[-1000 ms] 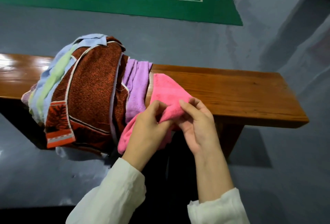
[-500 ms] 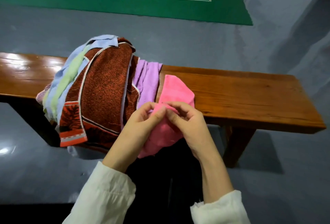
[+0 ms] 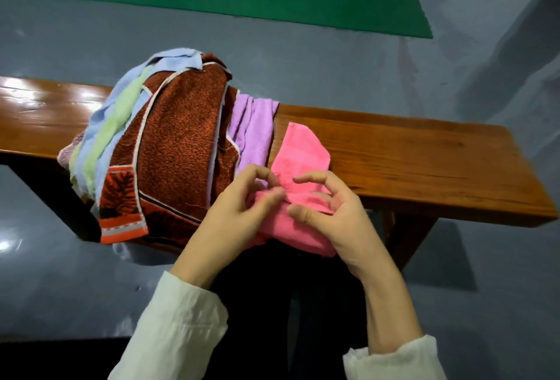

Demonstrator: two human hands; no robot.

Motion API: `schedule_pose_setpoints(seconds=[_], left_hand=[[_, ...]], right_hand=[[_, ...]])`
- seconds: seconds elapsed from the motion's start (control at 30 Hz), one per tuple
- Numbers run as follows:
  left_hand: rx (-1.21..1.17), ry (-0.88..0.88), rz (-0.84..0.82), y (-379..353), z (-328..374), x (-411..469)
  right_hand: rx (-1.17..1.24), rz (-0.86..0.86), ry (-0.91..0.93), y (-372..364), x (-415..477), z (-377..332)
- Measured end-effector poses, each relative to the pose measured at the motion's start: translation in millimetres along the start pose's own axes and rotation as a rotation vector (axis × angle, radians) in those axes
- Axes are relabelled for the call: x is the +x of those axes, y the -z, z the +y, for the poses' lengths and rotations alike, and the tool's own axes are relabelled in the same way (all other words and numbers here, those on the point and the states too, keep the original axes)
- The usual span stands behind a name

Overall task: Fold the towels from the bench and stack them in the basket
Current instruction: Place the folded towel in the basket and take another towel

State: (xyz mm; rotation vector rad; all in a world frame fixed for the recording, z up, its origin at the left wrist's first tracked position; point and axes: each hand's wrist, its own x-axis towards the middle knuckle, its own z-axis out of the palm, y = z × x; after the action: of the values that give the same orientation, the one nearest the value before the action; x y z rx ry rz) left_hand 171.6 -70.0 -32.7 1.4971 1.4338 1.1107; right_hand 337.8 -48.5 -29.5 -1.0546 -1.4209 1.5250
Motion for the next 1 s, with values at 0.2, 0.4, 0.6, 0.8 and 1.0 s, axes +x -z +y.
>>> schedule_pose_setpoints(seconds=[0.2,0.4,0.6,0.8,1.0], left_hand=[[0.072,0.024,0.038,13,-2,0],[0.388,0.021,0.215,23,-4,-2],[0.14,-0.012,0.001,-9,7,-5],[0.135,-0.122,0.058,-26,18,0],[-0.049,0.122,-0.191,-10,9,-4]], right_hand=[[-0.115,0.154,0.058,3,2,1],[-0.096,0.428,0.083,12,6,11],[0.007,0.364,0.135,11,-1,4],[-0.045,0.244,0.181,6,-3,-2],[-0.115,0.377,0.184,16,0,7]])
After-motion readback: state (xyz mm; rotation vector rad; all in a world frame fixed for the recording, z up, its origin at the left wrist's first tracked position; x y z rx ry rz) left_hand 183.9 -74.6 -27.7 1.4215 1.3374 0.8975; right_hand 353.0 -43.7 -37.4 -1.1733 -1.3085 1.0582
